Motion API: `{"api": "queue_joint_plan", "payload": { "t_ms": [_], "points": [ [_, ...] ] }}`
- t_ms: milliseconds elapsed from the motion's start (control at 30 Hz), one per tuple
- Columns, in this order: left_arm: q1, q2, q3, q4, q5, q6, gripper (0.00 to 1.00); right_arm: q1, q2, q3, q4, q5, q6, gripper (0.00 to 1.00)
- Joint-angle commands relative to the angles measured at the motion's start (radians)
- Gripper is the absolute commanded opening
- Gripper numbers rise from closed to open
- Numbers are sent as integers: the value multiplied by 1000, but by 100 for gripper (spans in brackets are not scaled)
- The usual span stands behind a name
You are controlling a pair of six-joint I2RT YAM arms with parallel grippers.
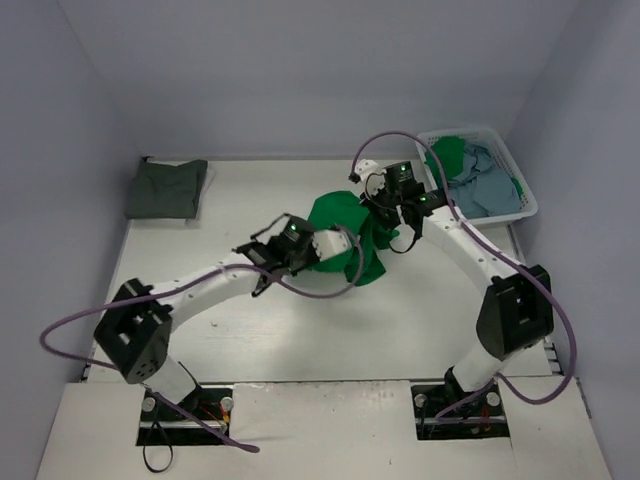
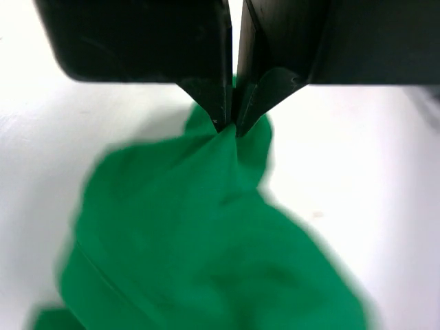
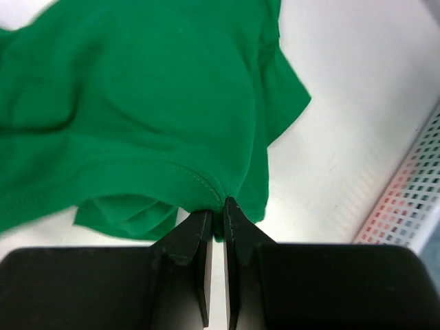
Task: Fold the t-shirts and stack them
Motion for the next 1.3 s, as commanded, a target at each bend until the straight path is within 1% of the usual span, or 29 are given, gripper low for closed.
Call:
{"api": "queue_joint_plan", "payload": {
  "t_ms": [0,33,67,100,133,167,200,233,267,367,533,600,700,733,800,833,867,900,933,1033,1200,1267],
  "points": [
    [74,-185,154,-83,37,18,0,25,-153,-9,-35,-74,-40,0],
    [96,-203,204,-106,47,16,0,48,-176,-21,-36,-80,-62,0],
    [110,-235,261,-164,87,13,0,75,-245,-59,-36,-81,-75,0],
    [110,-249,262,-195,109,15,0,76,-245,-60,-36,-83,-76,0],
    [125,-260,315,-229,132,15,0,100,-270,-72,-36,-88,-89,0],
    [131,-277,341,-258,152,11,0,115,-320,-92,-35,-91,-94,0],
    [140,-285,367,-318,206,10,0,131,-343,-100,-33,-91,-97,0],
    [148,-294,389,-343,233,10,0,144,-368,-106,-32,-92,-100,0],
    [168,-312,431,-363,254,-5,0,170,-418,-110,-29,-92,-103,0],
    [211,-355,493,-396,314,-22,0,212,-521,-132,9,-83,-103,0],
    [272,-421,574,-426,359,-44,0,212,-612,-95,30,-78,-109,0],
    [303,-435,593,-424,370,-56,0,212,-607,-89,5,-88,-122,0],
    [334,-450,576,-413,412,-100,0,214,-517,-95,-68,-95,-123,3],
    [338,-456,564,-409,425,-113,0,214,-461,-107,-79,-100,-123,9],
    [355,-463,509,-381,466,-153,0,221,-411,-138,-95,-121,-123,23],
    [360,-467,489,-372,480,-165,0,226,-371,-167,-96,-135,-123,39],
    [361,-467,473,-357,497,-183,0,229,-356,-179,-96,-147,-122,46],
    [366,-467,457,-349,503,-189,0,230,-344,-189,-96,-160,-120,52],
    [366,-469,434,-343,508,-199,0,232,-322,-195,-96,-179,-120,54],
    [371,-463,421,-327,520,-211,0,232,-276,-192,-89,-203,-111,55],
    [377,-446,433,-324,552,-248,0,238,-205,-147,-78,-281,-103,55],
    [384,-444,426,-317,563,-260,0,244,-178,-138,-58,-290,-99,55]
  ]
}}
